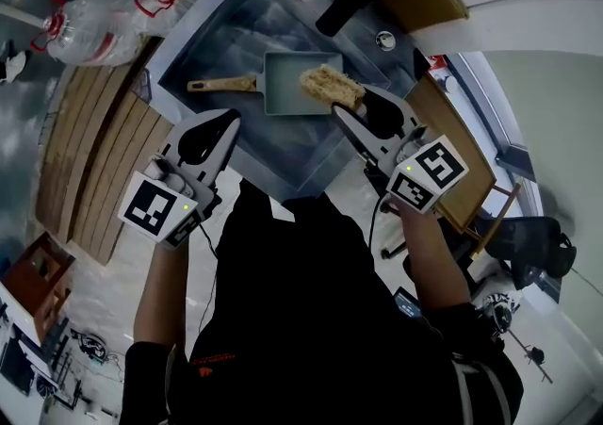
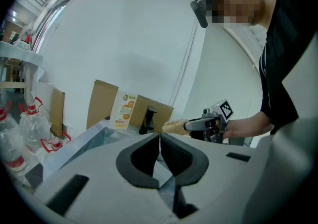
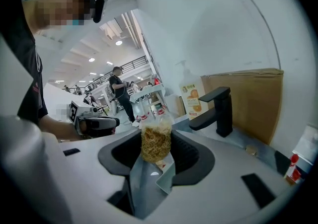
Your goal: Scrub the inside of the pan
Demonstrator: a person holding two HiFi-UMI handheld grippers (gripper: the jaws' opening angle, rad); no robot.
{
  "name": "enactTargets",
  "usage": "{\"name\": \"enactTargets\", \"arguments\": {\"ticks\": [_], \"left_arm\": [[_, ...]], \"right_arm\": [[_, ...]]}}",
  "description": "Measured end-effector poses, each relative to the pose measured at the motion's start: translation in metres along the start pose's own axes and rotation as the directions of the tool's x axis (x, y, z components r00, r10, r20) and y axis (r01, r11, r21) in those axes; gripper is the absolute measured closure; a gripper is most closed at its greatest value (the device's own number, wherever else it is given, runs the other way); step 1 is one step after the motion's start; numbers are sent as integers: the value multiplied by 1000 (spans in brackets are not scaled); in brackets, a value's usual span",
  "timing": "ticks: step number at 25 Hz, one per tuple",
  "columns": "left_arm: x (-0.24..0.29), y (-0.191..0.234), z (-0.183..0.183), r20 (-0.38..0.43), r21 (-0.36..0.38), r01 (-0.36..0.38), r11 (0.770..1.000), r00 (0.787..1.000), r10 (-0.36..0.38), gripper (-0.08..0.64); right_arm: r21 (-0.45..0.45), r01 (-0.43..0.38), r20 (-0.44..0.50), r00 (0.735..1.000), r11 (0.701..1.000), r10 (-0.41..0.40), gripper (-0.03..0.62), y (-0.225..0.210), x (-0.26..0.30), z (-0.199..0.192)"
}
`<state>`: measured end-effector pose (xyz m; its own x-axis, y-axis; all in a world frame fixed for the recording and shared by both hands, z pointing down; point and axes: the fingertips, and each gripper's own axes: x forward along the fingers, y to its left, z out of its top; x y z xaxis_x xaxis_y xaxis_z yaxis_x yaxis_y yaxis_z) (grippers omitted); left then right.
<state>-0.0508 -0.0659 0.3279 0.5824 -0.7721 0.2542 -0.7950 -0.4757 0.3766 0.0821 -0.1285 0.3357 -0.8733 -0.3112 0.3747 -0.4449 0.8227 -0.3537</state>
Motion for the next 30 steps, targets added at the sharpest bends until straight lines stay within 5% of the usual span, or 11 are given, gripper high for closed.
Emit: {"name": "enactTargets", "arguments": {"ticks": [14, 30], "left_arm": [[11, 45, -24, -7, -61, -21, 998, 1000, 21, 535], [3, 81, -59, -4, -146, -26, 989, 1000, 25, 535]], "right_arm": [[-42, -18, -206, 979, 999, 9, 410, -43, 82, -55], [-171, -49, -452, 891, 984, -34, 410, -83, 149, -140]]}}
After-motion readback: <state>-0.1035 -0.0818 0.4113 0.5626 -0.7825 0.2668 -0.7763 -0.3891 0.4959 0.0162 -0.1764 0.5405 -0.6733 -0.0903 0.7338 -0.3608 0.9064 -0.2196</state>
